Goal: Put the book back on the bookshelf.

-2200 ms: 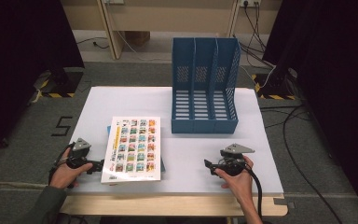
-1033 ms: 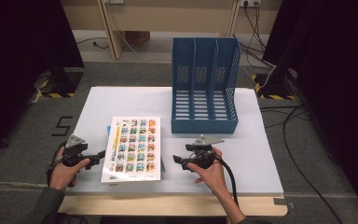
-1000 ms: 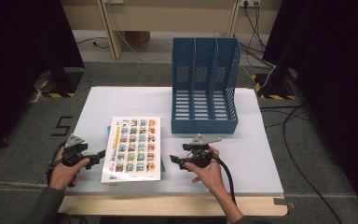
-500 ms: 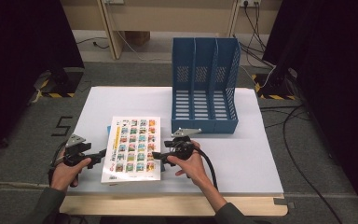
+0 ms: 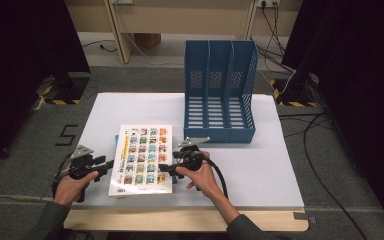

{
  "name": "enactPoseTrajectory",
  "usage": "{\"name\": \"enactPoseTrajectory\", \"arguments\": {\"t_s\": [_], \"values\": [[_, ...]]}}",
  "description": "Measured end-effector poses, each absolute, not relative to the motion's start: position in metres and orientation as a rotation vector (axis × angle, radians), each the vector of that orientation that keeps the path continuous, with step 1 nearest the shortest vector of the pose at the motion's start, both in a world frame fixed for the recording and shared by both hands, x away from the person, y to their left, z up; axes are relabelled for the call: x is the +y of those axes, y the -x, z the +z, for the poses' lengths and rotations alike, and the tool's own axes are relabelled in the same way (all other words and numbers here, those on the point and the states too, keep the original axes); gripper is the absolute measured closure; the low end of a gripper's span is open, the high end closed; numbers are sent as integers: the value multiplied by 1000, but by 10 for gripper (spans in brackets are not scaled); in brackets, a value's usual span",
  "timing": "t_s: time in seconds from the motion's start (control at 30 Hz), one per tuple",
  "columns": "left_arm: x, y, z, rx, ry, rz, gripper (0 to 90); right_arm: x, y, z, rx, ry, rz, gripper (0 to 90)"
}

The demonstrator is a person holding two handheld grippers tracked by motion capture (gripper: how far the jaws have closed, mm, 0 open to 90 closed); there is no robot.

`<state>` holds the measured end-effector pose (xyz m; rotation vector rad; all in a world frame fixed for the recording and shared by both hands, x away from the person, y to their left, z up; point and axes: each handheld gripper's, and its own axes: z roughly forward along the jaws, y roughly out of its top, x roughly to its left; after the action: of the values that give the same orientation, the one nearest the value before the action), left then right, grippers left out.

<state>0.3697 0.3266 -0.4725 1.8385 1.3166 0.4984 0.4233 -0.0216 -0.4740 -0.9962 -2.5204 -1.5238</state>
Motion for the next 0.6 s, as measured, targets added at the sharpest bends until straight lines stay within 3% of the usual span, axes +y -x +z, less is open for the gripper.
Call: {"name": "enactPoseTrajectory", "arguments": {"t_s": [0.13, 0.3, 0.37, 0.6], "values": [[328, -366, -473, 1322, -1832, 464, 539, -20, -413, -468, -2552, 980, -1560, 188], [328, -358, -472, 1305, -1839, 452, 543, -24, -411, -467, -2508, 1036, -1551, 288], [327, -357, -472, 1297, -1855, 474, 503, -31, -418, -471, -2467, 1068, -1565, 384], [318, -356, -472, 1253, -1905, 472, 398, -34, -444, -488, -2275, 1197, -1574, 263]]}}
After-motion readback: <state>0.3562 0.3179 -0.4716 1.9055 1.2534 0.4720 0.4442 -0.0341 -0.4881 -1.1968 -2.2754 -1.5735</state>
